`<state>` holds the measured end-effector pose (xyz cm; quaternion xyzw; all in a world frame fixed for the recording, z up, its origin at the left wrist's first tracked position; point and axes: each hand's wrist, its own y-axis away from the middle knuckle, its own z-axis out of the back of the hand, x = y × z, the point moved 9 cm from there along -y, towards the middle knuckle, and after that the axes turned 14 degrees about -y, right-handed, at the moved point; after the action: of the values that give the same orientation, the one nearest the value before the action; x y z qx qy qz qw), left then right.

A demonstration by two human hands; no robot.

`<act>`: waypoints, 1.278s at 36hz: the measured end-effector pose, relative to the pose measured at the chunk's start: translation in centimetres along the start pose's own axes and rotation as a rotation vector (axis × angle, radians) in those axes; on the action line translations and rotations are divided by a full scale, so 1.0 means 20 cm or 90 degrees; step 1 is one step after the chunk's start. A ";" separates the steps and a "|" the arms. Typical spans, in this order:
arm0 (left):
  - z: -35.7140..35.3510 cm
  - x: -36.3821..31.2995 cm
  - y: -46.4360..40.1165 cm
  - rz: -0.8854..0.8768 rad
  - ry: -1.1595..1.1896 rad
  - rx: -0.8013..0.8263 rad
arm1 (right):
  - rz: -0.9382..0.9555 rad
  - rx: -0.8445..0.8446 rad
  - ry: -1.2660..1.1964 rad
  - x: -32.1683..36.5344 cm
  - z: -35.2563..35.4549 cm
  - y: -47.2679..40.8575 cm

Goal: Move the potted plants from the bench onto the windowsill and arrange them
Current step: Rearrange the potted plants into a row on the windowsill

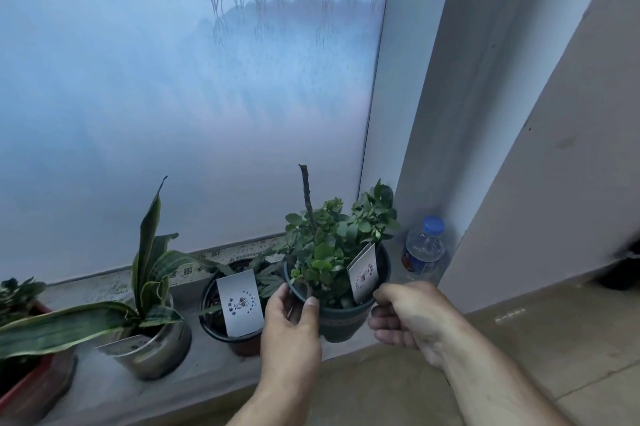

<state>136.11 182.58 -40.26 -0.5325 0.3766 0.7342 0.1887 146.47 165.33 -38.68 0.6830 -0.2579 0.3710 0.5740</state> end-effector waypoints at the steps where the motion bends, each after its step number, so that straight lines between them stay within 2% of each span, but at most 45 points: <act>1: -0.01 -0.01 0.02 0.002 0.004 -0.004 | 0.017 -0.013 0.005 0.02 0.01 0.00; 7: -0.03 -0.02 0.04 -0.006 -0.044 0.013 | 0.128 -0.081 -0.008 0.10 0.04 -0.06; 13: -0.03 -0.01 -0.06 -0.017 -0.020 0.062 | 0.086 -0.099 -0.060 0.04 0.02 -0.08; 17: -0.01 0.01 -0.04 -0.013 -0.033 -0.028 | 0.079 -0.088 -0.085 0.04 0.01 -0.08; 19: -0.03 0.00 0.00 -0.008 -0.020 -0.042 | 0.094 -0.086 -0.087 0.06 0.02 -0.08; 26: -0.05 0.02 -0.03 -0.004 -0.028 0.016 | 0.088 -0.077 -0.134 0.07 0.00 -0.09; 35: -0.06 0.01 -0.10 -0.012 0.032 0.069 | 0.042 -0.081 -0.166 0.01 -0.02 -0.08; 46: -0.04 -0.02 -0.04 -0.019 -0.009 0.060 | 0.062 -0.098 -0.150 0.00 0.00 -0.07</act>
<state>137.29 182.49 -40.32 -0.5235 0.4016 0.7162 0.2273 147.60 165.65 -39.62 0.6623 -0.3839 0.2948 0.5719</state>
